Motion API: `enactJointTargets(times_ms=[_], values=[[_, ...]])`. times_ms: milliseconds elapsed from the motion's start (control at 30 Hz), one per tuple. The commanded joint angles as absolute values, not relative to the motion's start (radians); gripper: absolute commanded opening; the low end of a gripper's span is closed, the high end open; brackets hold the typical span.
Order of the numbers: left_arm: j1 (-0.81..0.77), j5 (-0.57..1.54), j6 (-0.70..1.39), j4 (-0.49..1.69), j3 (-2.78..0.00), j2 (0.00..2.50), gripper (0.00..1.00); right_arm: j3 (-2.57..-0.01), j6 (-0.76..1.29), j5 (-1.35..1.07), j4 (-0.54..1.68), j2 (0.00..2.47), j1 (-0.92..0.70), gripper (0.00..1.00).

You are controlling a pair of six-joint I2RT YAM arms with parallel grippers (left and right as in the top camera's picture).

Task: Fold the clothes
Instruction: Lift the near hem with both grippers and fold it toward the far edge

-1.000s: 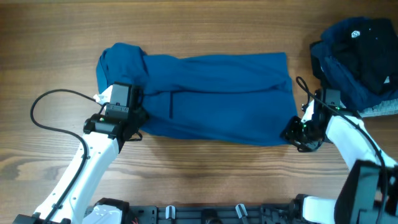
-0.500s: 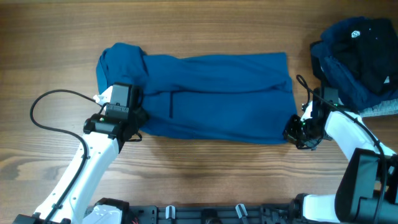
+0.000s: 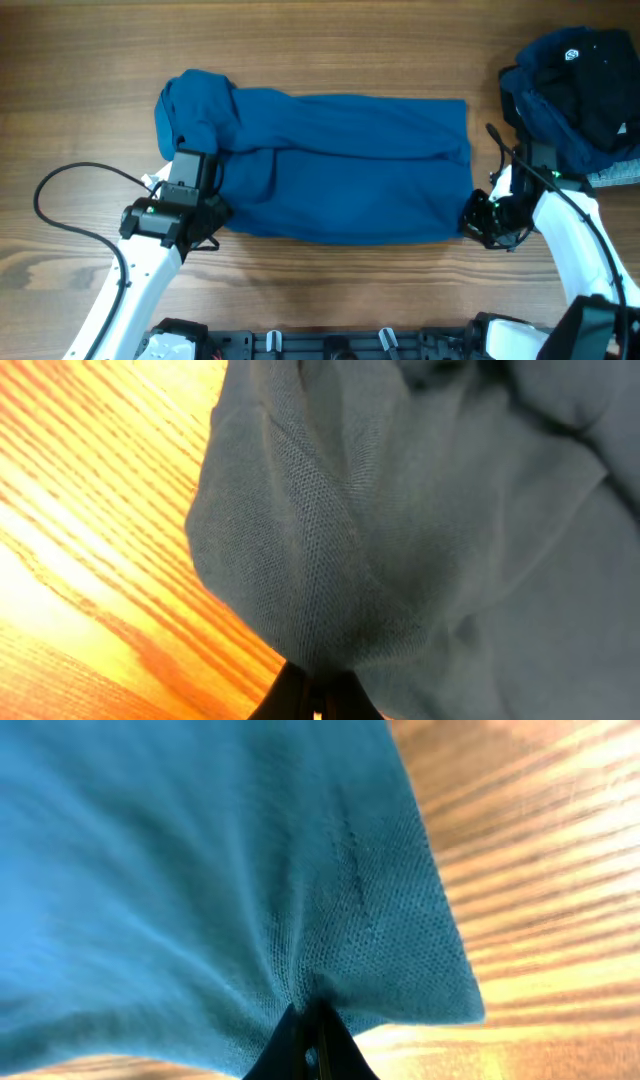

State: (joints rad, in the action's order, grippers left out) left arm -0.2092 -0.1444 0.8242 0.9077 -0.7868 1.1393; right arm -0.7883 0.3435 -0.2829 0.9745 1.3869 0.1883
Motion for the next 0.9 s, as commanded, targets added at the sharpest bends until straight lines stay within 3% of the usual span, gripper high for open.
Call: enactJointTargets(times_ms=[0, 567, 867], values=[[-0.205, -0.157, 0.785, 0.817, -0.809, 1.146, 0.04, -0.813, 0.343, -0.296, 0.894, 1.391, 0.183, 0.04], [-0.204, -0.192, 0.638, 0.363, -0.817, 1.483, 0.04, -0.814, 0.342, -0.289, 0.548, 1.608, 0.183, 0.04], [-0.204, -0.210, 0.579, 0.404, -0.949, 1.479, 0.04, -0.904, 0.344, -0.315, 0.462, 1.608, 0.182, 0.04]])
